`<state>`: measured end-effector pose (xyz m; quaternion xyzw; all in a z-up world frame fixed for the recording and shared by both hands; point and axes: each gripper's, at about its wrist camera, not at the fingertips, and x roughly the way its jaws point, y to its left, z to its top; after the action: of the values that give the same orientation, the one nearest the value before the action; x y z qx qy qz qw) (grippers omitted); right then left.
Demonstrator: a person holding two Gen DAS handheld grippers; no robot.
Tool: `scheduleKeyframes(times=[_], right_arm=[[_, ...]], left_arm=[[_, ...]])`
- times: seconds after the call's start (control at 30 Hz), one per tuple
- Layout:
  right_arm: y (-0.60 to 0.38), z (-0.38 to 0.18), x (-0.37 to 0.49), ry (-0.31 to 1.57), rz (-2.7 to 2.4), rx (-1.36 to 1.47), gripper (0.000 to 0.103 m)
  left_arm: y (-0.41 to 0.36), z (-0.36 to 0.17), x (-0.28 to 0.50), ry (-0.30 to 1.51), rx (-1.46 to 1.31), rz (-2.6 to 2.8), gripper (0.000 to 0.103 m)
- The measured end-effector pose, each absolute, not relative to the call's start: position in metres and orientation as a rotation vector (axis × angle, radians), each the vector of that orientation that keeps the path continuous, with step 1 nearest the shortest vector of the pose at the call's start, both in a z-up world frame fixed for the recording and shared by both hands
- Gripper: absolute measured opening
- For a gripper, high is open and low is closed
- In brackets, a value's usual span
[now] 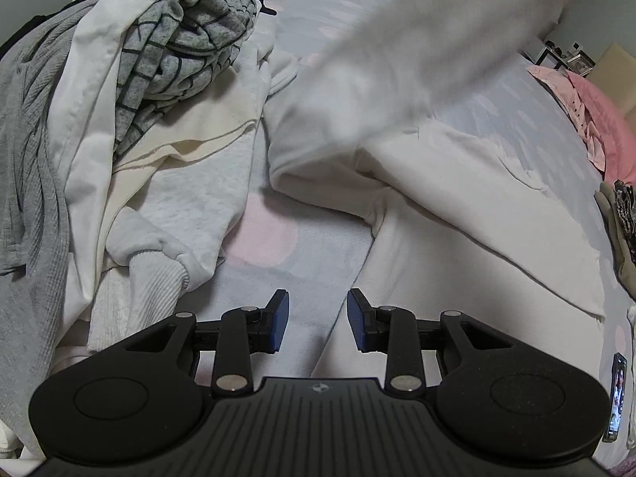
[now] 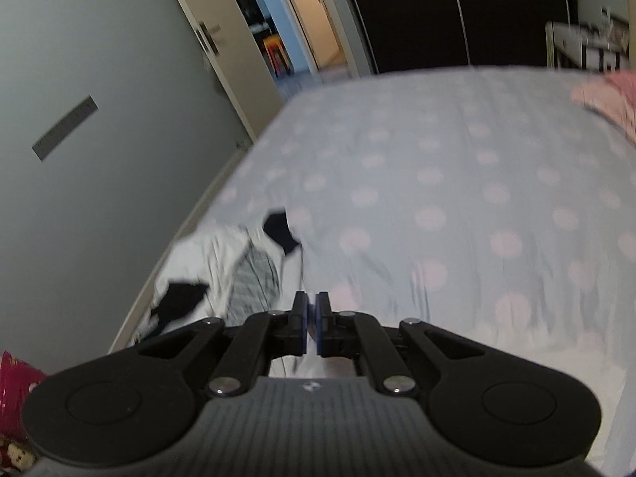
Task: Fold clothes
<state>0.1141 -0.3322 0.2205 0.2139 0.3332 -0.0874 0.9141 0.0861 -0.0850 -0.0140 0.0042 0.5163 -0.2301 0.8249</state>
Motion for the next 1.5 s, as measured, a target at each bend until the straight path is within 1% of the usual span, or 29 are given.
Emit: scheduleKeyframes(times=[0.17, 0.33, 0.47, 0.67, 0.77, 0.9, 1.1, 1.13, 1.17, 1.2, 1.4, 1.5], right_arm=[[-0.351, 0.265, 0.111, 0.603, -0.259, 0.399, 0.004], [-0.392, 0.274, 0.083, 0.588, -0.351, 0.401, 0.004], [-0.432, 0.243, 0.05, 0.625, -0.409, 0.444, 0.004], [-0.501, 0.153, 0.002, 0.728, -0.537, 0.589, 0.004], [-0.529, 0.111, -0.017, 0.763, -0.578, 0.675, 0.004], [-0.554, 0.082, -0.041, 0.746, -0.593, 0.771, 0.004], [-0.566, 0.063, -0.062, 0.71, -0.57, 0.836, 0.005], [-0.568, 0.063, -0.063, 0.709, -0.571, 0.844, 0.005], [-0.569, 0.062, -0.064, 0.706, -0.571, 0.853, 0.005], [-0.571, 0.062, -0.068, 0.696, -0.568, 0.863, 0.005], [-0.59, 0.066, -0.088, 0.619, -0.606, 0.876, 0.004], [-0.606, 0.046, -0.097, 0.648, -0.682, 0.902, 0.004]], left_arm=[[-0.082, -0.018, 0.088, 1.106, 0.005, -0.485, 0.03], [-0.08, -0.022, 0.09, 1.119, 0.002, -0.48, 0.03], [-0.086, -0.022, 0.088, 1.113, 0.013, -0.501, 0.03], [-0.105, -0.021, 0.086, 1.101, 0.094, -0.554, 0.03], [-0.119, -0.018, 0.093, 1.067, 0.157, -0.585, 0.03], [-0.139, -0.025, 0.11, 1.008, 0.217, -0.624, 0.03], [-0.171, -0.043, 0.119, 0.933, 0.335, -0.682, 0.03], [-0.176, -0.045, 0.118, 0.917, 0.382, -0.682, 0.027], [-0.181, -0.046, 0.118, 0.909, 0.414, -0.686, 0.009], [-0.185, -0.047, 0.117, 0.901, 0.444, -0.691, 0.003], [-0.171, -0.033, 0.125, 0.862, 0.401, -0.649, 0.0], [-0.165, -0.032, 0.128, 0.87, 0.373, -0.651, 0.0]])
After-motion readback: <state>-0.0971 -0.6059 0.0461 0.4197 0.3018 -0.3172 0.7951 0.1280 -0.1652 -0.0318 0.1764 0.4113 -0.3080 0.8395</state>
